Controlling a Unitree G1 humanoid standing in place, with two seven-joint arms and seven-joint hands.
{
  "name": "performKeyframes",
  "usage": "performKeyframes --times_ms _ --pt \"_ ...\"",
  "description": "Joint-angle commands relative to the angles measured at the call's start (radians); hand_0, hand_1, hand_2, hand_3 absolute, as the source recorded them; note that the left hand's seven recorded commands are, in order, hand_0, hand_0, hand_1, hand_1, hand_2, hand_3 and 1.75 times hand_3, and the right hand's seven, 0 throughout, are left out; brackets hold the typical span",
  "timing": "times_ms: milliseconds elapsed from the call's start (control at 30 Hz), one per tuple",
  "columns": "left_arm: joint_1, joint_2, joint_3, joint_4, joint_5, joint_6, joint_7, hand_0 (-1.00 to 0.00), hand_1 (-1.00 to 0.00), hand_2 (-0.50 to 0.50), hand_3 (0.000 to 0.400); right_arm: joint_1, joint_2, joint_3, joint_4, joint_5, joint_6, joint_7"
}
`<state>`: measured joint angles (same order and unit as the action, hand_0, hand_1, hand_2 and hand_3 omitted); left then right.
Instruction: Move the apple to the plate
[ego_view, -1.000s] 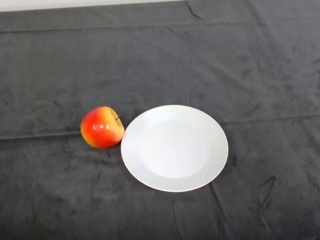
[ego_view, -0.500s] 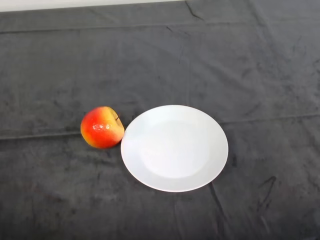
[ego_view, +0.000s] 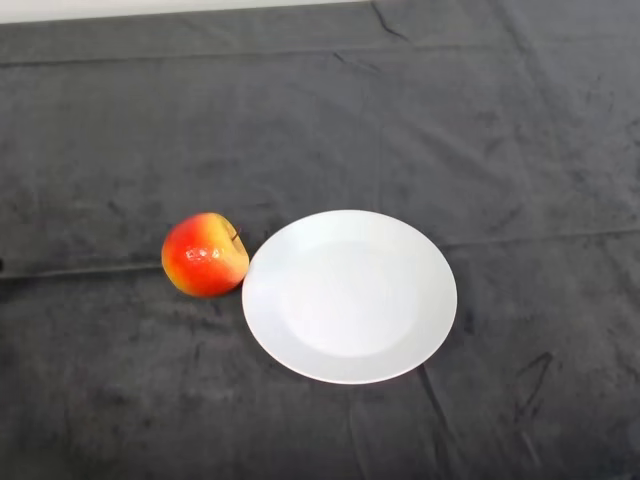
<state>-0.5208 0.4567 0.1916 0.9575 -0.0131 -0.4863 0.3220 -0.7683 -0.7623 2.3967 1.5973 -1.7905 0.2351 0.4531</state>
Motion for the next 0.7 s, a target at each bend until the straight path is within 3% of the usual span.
performKeyframes --times_ms 33,700 --pt "0.048 0.001 -0.036 -0.068 0.019 0.020 -0.016 0.00 0.00 0.00 0.000 -0.042 -0.017 0.0103 -0.030 0.0037 -0.003 0.0127" --pt "0.196 -0.080 -0.192 -0.433 0.042 0.207 -0.087 0.00 0.00 0.00 0.000 -0.042 -0.018 0.0095 -0.031 0.0040 -0.004 0.0127"
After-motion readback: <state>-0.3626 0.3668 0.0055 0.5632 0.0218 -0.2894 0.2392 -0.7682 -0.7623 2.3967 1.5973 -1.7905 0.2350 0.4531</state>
